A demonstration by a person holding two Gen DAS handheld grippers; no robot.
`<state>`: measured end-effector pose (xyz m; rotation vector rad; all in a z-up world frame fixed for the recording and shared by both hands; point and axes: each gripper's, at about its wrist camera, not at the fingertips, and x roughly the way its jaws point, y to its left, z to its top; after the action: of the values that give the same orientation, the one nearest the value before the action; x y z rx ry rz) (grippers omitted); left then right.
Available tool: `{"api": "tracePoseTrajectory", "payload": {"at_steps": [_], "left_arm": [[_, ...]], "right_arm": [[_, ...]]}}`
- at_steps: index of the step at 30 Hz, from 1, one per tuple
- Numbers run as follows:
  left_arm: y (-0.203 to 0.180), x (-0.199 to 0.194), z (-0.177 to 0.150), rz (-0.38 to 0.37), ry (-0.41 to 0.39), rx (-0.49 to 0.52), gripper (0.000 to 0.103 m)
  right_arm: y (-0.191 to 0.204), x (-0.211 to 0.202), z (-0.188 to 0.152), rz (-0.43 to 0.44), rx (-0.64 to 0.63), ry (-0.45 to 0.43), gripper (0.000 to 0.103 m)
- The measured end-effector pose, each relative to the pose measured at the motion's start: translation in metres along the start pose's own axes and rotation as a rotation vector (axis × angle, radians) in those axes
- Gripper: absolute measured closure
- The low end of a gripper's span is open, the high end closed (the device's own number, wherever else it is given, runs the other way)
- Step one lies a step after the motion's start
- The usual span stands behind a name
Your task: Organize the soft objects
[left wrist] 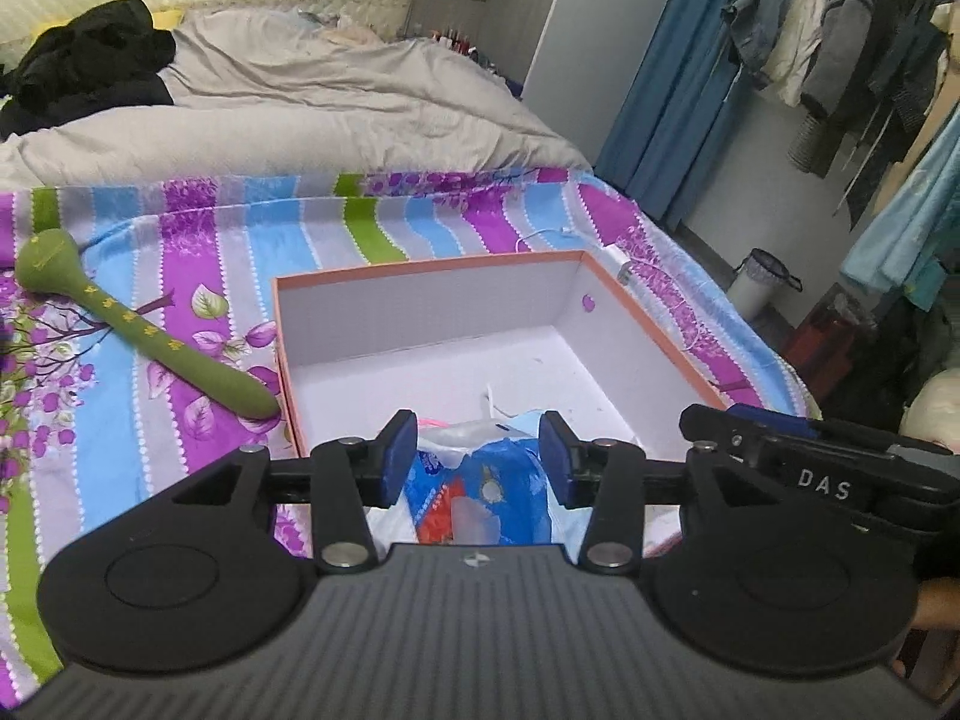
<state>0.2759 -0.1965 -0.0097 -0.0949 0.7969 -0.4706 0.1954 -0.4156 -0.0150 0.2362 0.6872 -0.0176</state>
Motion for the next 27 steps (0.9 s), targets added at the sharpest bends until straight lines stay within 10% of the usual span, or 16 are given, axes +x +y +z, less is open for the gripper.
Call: {"api": "tracePoseTrajectory", "payload": {"at_steps": [27], "left_arm": [[-0.009, -0.121, -0.054, -0.002, -0.087, 0.041, 0.050]], "right_arm": [[0.037, -0.106, -0.055, 0.010, -0.013, -0.030, 0.058]]}}
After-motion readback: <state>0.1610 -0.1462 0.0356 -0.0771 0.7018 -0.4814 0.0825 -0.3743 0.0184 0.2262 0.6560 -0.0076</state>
